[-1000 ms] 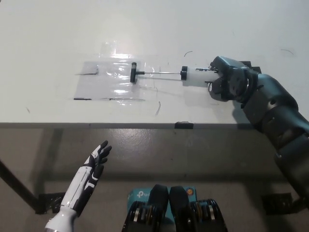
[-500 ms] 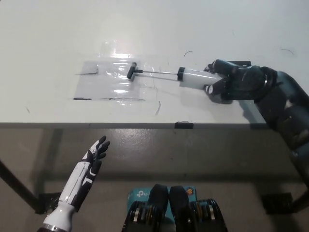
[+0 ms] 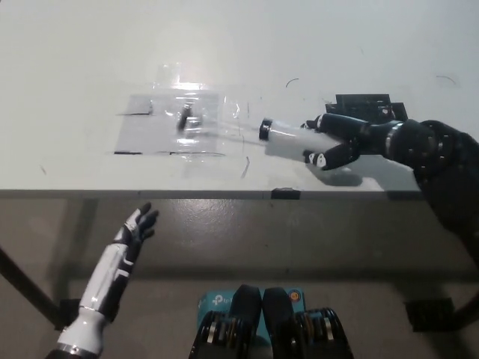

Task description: The robot uses right hand to pick up a small white air pumper and uses its left hand to compress it, and then puts it on the desk

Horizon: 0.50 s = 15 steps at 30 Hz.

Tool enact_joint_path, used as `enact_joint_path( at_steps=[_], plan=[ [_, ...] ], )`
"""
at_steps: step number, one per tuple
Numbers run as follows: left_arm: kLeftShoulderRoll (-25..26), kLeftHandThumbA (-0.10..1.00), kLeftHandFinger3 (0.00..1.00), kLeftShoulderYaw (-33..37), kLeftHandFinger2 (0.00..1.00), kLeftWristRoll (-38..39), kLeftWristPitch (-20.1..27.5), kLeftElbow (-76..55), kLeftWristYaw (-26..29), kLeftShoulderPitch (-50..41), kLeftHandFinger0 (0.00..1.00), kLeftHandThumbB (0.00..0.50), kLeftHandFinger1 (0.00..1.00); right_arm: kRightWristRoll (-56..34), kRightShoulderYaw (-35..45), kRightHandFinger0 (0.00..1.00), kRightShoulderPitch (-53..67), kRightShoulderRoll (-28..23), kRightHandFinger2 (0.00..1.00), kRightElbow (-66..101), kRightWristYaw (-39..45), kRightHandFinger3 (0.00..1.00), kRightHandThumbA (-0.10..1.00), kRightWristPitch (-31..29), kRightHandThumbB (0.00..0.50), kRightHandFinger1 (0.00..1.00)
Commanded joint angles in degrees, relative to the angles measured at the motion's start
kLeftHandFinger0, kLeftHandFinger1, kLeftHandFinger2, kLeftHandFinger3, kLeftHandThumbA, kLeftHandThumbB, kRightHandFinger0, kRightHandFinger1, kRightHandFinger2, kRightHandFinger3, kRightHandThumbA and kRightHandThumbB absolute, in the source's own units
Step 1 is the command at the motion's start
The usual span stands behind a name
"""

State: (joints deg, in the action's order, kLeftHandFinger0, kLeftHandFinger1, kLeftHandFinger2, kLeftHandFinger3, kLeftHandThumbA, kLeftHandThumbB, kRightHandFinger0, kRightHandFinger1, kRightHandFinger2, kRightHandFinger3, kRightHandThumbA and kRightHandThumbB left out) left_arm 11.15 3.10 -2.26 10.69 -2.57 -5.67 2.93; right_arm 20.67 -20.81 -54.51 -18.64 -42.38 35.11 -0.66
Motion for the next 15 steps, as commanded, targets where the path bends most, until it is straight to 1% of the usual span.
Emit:
enact_joint_path(
  at_steps=[1, 2, 4, 5, 7, 10, 11, 13, 14, 15],
  plan=[
    [-0.5, 1.0, 1.0, -2.4, 1.0, 3.0, 1.2, -3.3, 0.8, 1.3, 1.0, 0.13, 1.0, -4.0, 0.8, 0.0, -0.2, -3.3, 0.59, 8.6, 7.6, 0.71, -0.1, 4.2, 0.157, 0.33],
    [-0.5, 1.0, 1.0, -2.9, 1.0, 3.1, 1.0, -3.4, 0.8, 1.6, 1.0, 0.129, 1.0, -4.3, 1.0, 0.0, 0.1, -3.5, 0.59, 9.3, 8.0, 0.71, -0.1, 4.7, 0.156, 0.34],
    [-0.6, 1.0, 1.0, -3.6, 1.0, 2.7, 0.6, -4.0, 1.1, 1.7, 1.0, 0.111, 1.0, -5.4, 1.4, 0.0, 0.9, -3.9, 0.64, 10.6, 8.8, 0.78, -0.1, 6.1, 0.147, 0.39],
    [-0.9, 1.0, 1.0, -4.3, 1.0, 3.2, 0.6, -4.6, 1.3, 1.8, 1.0, 0.099, 1.0, -5.6, 1.5, 0.01, 1.6, -4.3, 0.63, 11.5, 8.9, 0.77, -0.1, 6.1, 0.145, 0.39],
    [-1.4, 1.0, 1.0, -5.4, 1.0, 3.1, 0.6, -5.3, 1.9, 2.1, 1.0, 0.091, 1.0, -6.6, 2.1, 0.02, 2.5, -5.0, 0.63, 13.2, 9.7, 0.75, -0.1, 6.6, 0.147, 0.4],
    [-2.1, 1.0, 1.0, -7.1, 1.0, 2.4, 0.2, -5.9, 3.2, 2.6, 1.0, 0.101, 1.0, -8.5, 3.3, 0.03, 3.8, -5.8, 0.63, 15.9, 10.9, 0.71, -0.1, 7.6, 0.158, 0.41],
    [-2.0, 1.0, 1.0, -7.9, 1.0, 1.3, 1.7, -5.6, 3.9, 3.1, 1.0, 0.118, 1.0, -8.7, 3.6, 0.03, 4.6, -6.4, 0.63, 18.5, 11.4, 0.71, -0.1, 9.8, 0.155, 0.41],
    [-1.8, 1.0, 1.0, -9.6, 1.0, 1.4, 2.9, -5.2, 4.5, 4.6, 1.0, 0.146, 1.0, -11.0, 4.8, 0.0, 5.7, -7.0, 0.63, 20.7, 12.9, 0.68, -0.1, 11.4, 0.151, 0.39],
    [-1.8, 1.0, 1.0, -10.2, 1.0, 1.9, 2.8, -5.5, 4.7, 5.0, 1.0, 0.139, 1.0, -11.0, 4.9, 0.0, 6.3, -7.2, 0.65, 22.4, 13.2, 0.67, -0.1, 12.9, 0.154, 0.39],
    [-1.8, 1.0, 1.0, -10.8, 1.0, 2.4, 2.7, -5.9, 4.8, 5.5, 1.0, 0.127, 1.0, -11.1, 4.9, 0.0, 6.9, -7.6, 0.66, 23.6, 13.5, 0.67, -0.1, 13.1, 0.15, 0.38]
  ],
)
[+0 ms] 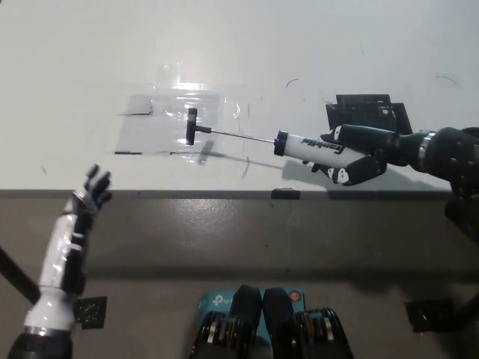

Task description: The robot uses right hand to pick up a small white air pumper and uses its left hand to compress it, and then puts it on the desk

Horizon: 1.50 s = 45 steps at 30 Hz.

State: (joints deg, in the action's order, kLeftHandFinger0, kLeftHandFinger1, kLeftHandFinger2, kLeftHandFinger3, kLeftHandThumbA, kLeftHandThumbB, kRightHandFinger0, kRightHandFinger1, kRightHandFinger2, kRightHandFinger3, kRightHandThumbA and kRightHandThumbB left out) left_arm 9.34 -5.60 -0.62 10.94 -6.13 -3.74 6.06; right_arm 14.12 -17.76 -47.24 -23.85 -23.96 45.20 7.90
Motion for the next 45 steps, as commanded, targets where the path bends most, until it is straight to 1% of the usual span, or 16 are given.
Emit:
enact_joint_path(
  at_steps=[1, 4, 7, 9, 12, 13, 15, 17, 20, 21, 22, 25, 27, 30, 37, 45],
  plan=[
    [0.2, 1.0, 1.0, -2.8, 1.0, 0.8, 2.7, -2.4, 2.9, 3.2, 1.0, 0.124, 1.0, -4.3, 1.7, 0.0, 0.5, -2.9, 0.66, 7.6, 3.6, 0.66, -0.1, 5.7, 0.157, 0.39],
    [0.2, 1.0, 1.0, -3.4, 1.0, 0.7, 1.7, -2.4, 2.9, 4.6, 1.0, 0.133, 1.0, -4.2, 1.3, 0.0, 1.7, -3.9, 0.65, 11.4, 4.1, 0.68, -0.1, 7.6, 0.144, 0.37],
    [-0.6, 1.0, 1.0, -3.1, 1.0, 0.9, 0.8, -2.0, 2.8, 6.2, 1.0, 0.169, 1.0, -3.3, 0.7, 0.05, 3.1, -4.9, 0.73, 16.6, 4.3, 0.77, -0.1, 9.4, 0.127, 0.47],
    [-1.4, 1.0, 1.0, -2.5, 1.0, 1.0, 0.7, -1.7, 2.7, 7.3, 1.0, 0.166, 1.0, -4.0, 0.6, 0.07, 3.8, -5.4, 0.76, 19.6, 5.1, 0.8, -0.1, 9.6, 0.122, 0.49],
    [-1.7, 1.0, 1.0, -1.8, 1.0, 0.1, 1.1, -1.1, 2.3, 8.4, 1.0, 0.165, 1.0, -3.9, -0.1, 0.1, 4.7, -6.0, 0.79, 25.0, 5.9, 0.86, -0.1, 13.3, 0.105, 0.53],
    [-1.9, 1.0, 1.0, -1.5, 1.0, -0.4, 0.9, -1.0, 2.3, 8.8, 1.0, 0.185, 1.0, -4.7, -0.2, 0.11, 5.2, -6.1, 0.78, 26.2, 6.3, 0.88, -0.1, 12.8, 0.098, 0.54],
    [-2.0, 1.0, 1.0, -0.9, 1.0, -0.5, 1.6, -0.1, 1.9, 9.9, 1.0, 0.189, 1.0, -5.0, -0.5, 0.13, 5.7, -6.3, 0.77, 28.5, 6.6, 0.87, -0.1, 12.9, 0.096, 0.55],
    [-1.8, 1.0, 1.0, -0.3, 1.0, -1.1, 1.8, 0.3, 1.8, 10.3, 1.0, 0.207, 1.0, -4.9, -0.7, 0.15, 6.2, -6.3, 0.75, 30.4, 6.7, 0.81, -0.1, 13.6, 0.104, 0.54],
    [-2.3, 1.0, 1.0, 1.0, 1.0, -0.4, 2.1, 0.3, 1.1, 10.6, 1.0, 0.218, 1.0, -6.1, -0.5, 0.15, 7.0, -6.0, 0.73, 31.8, 6.9, 0.8, -0.1, 14.6, 0.101, 0.53],
    [-2.4, 1.0, 1.0, 1.1, 1.0, -0.6, 2.2, 0.4, 1.2, 10.6, 1.0, 0.218, 1.0, -6.2, -0.6, 0.15, 7.1, -6.0, 0.73, 32.1, 7.0, 0.8, -0.1, 14.9, 0.101, 0.52],
    [-2.6, 1.0, 1.0, 1.6, 1.0, -1.1, 2.0, 0.6, 1.3, 10.5, 1.0, 0.243, 1.0, -6.1, -0.8, 0.14, 7.2, -5.9, 0.74, 32.4, 7.0, 0.81, -0.1, 15.3, 0.086, 0.52],
    [-2.8, 1.0, 1.0, 2.2, 1.0, -2.0, 1.0, 0.6, 1.6, 10.6, 1.0, 0.267, 1.0, -6.0, -1.5, 0.12, 7.3, -5.8, 0.76, 32.9, 7.2, 0.86, -0.1, 16.6, 0.086, 0.52],
    [-3.2, 1.0, 1.0, 2.8, 1.0, -1.5, -0.1, -0.1, 1.3, 10.8, 1.0, 0.259, 1.0, -5.6, -1.9, 0.12, 7.2, -5.8, 0.77, 32.9, 7.1, 0.87, -0.1, 17.0, 0.096, 0.52],
    [-3.6, 1.0, 1.0, 3.4, 1.0, -0.7, -2.1, -1.3, 0.9, 10.8, 1.0, 0.268, 1.0, -5.8, -2.3, 0.1, 7.2, -5.8, 0.76, 32.5, 7.1, 0.88, -0.1, 16.6, 0.09, 0.5],
    [-4.2, 1.0, 1.0, 4.6, 1.0, -1.1, -3.2, -2.8, 0.9, 11.0, 1.0, 0.276, 1.0, -6.2, -2.9, 0.11, 6.8, -5.7, 0.78, 32.0, 6.9, 0.87, -0.1, 15.9, 0.1, 0.52],
    [-4.5, 1.0, 1.0, 5.7, 1.0, -1.4, -4.2, -4.4, 1.0, 10.5, 1.0, 0.284, 1.0, -7.1, -3.4, 0.11, 6.3, -5.3, 0.75, 29.5, 7.3, 0.82, -0.1, 12.9, 0.1, 0.51]
  ],
)
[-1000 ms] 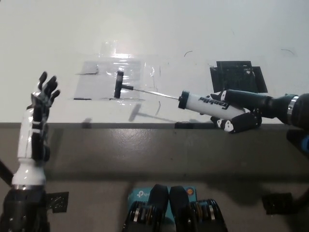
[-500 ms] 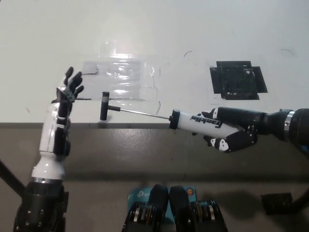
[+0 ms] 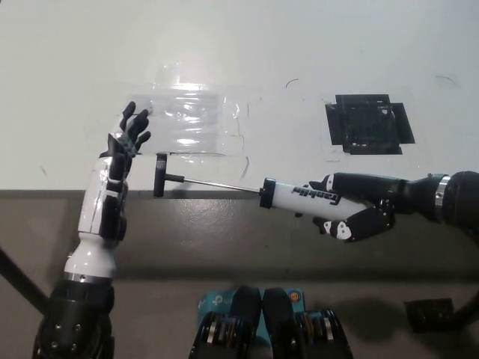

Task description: The robot uses right hand to pick up a small white air pumper and uses its left hand to compress it, and then puts it on the desk

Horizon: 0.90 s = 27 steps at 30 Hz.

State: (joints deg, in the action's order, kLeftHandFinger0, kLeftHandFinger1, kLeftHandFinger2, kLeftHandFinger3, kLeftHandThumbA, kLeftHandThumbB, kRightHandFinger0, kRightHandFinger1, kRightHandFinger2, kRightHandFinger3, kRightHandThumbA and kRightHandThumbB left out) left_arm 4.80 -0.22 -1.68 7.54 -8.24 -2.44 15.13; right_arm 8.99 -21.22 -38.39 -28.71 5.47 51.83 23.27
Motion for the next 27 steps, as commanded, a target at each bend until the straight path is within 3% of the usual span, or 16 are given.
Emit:
enact_joint_path(
  at_steps=[1, 10, 14, 17, 27],
  plan=[
    [0.2, 1.0, 1.0, 0.6, 1.0, -0.8, -0.8, -2.2, -0.3, 1.5, 1.0, 0.291, 1.0, -1.8, -0.2, 0.1, -2.7, -0.4, 0.72, -0.2, 0.7, 0.79, -0.1, -2.6, 0.107, 0.49],
    [0.3, 1.0, 1.0, 1.3, 1.0, 1.3, -1.5, 1.3, -1.9, 3.1, 1.0, 0.316, 1.0, -0.6, -2.0, 0.12, -2.7, 0.1, 0.69, 0.4, -0.2, 0.71, -0.1, -2.4, 0.127, 0.5],
    [-0.1, 1.0, 1.0, 1.4, 1.0, 1.1, -3.1, 2.4, -2.0, 3.7, 1.0, 0.327, 1.0, -0.3, -2.5, 0.19, -2.8, 0.2, 0.76, 1.9, -0.2, 0.77, -0.1, -1.8, 0.119, 0.56],
    [-0.1, 1.0, 1.0, 1.3, 1.0, 1.1, -1.6, 4.2, -2.0, 4.4, 1.0, 0.295, 1.0, 0.1, -2.7, 0.27, -3.1, 0.0, 0.79, 3.5, 0.0, 0.85, -0.1, -0.5, 0.113, 0.61],
    [-0.3, 1.0, 1.0, 0.8, 1.0, 3.1, -1.4, 6.3, -2.8, 5.1, 1.0, 0.291, 1.0, -0.2, -2.6, 0.31, -3.2, -0.2, 0.79, 4.4, 0.6, 0.83, -0.1, 0.5, 0.11, 0.61]
  ],
)
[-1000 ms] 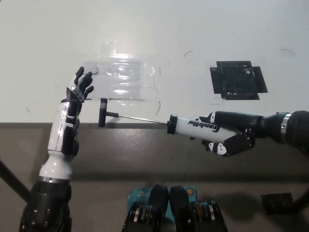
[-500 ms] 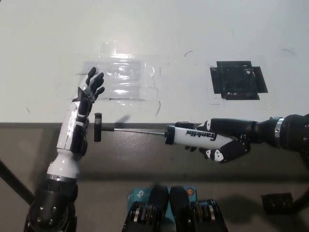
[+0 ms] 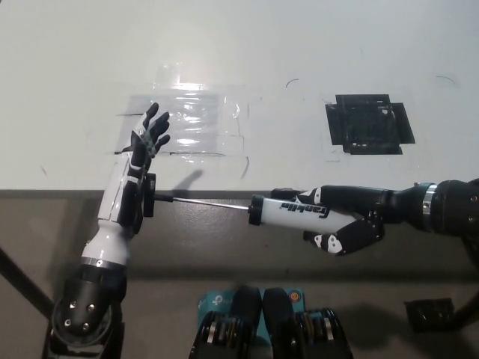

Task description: The robot uses right hand to pick up a small white air pumper and uses its left hand to compress it, and then puts it on the desk

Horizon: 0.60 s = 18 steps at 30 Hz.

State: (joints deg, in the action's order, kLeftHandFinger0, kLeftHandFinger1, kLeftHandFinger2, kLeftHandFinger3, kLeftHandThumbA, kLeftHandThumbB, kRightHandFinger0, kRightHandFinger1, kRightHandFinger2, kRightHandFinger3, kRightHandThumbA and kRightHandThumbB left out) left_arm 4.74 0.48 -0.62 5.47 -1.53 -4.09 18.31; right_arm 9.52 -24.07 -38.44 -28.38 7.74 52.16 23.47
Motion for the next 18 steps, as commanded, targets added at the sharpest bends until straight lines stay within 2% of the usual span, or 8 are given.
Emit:
enact_joint_path(
  at_steps=[1, 6, 9, 11, 16, 18],
  plan=[
    [-0.2, 1.0, 1.0, 0.2, 1.0, 2.3, 0.6, -0.4, -1.2, 1.9, 1.0, 0.289, 1.0, -0.9, 0.3, 0.3, -3.2, -0.4, 0.78, 2.0, 0.3, 0.83, -0.1, 0.3, 0.11, 0.6],
    [-0.5, 1.0, 1.0, 0.8, 1.0, 1.9, 1.2, -1.8, -1.2, 2.1, 1.0, 0.281, 1.0, -0.9, -0.1, 0.27, -4.9, 0.3, 0.76, 0.4, 0.5, 0.83, -0.1, -0.3, 0.124, 0.57],
    [-1.0, 1.0, 1.0, 1.9, 1.0, 1.3, 1.5, -3.6, -1.5, 1.5, 1.0, 0.256, 1.0, -0.5, -0.9, 0.27, -5.6, 0.7, 0.75, 0.0, 0.8, 0.81, -0.1, -1.0, 0.134, 0.57],
    [-1.4, 1.0, 1.0, 2.3, 1.0, 2.2, 0.3, -4.7, -1.8, 0.8, 1.0, 0.275, 1.0, -0.7, -1.3, 0.27, -5.8, 1.2, 0.75, -0.5, 0.9, 0.8, -0.1, -1.0, 0.139, 0.57],
    [-2.4, 1.0, 1.0, 3.3, 1.0, 1.8, -1.6, -7.7, -1.3, 0.4, 1.0, 0.278, 1.0, -0.4, -2.8, 0.26, -8.5, 2.3, 0.77, -1.9, 1.7, 0.79, -0.1, -0.6, 0.142, 0.59],
    [-2.9, 1.0, 1.0, 3.5, 1.0, 1.8, -2.7, -8.4, -1.0, 1.0, 1.0, 0.289, 1.0, 0.0, -3.4, 0.25, -9.8, 2.9, 0.79, -2.8, 1.5, 0.82, -0.1, -0.9, 0.144, 0.6]
  ],
)
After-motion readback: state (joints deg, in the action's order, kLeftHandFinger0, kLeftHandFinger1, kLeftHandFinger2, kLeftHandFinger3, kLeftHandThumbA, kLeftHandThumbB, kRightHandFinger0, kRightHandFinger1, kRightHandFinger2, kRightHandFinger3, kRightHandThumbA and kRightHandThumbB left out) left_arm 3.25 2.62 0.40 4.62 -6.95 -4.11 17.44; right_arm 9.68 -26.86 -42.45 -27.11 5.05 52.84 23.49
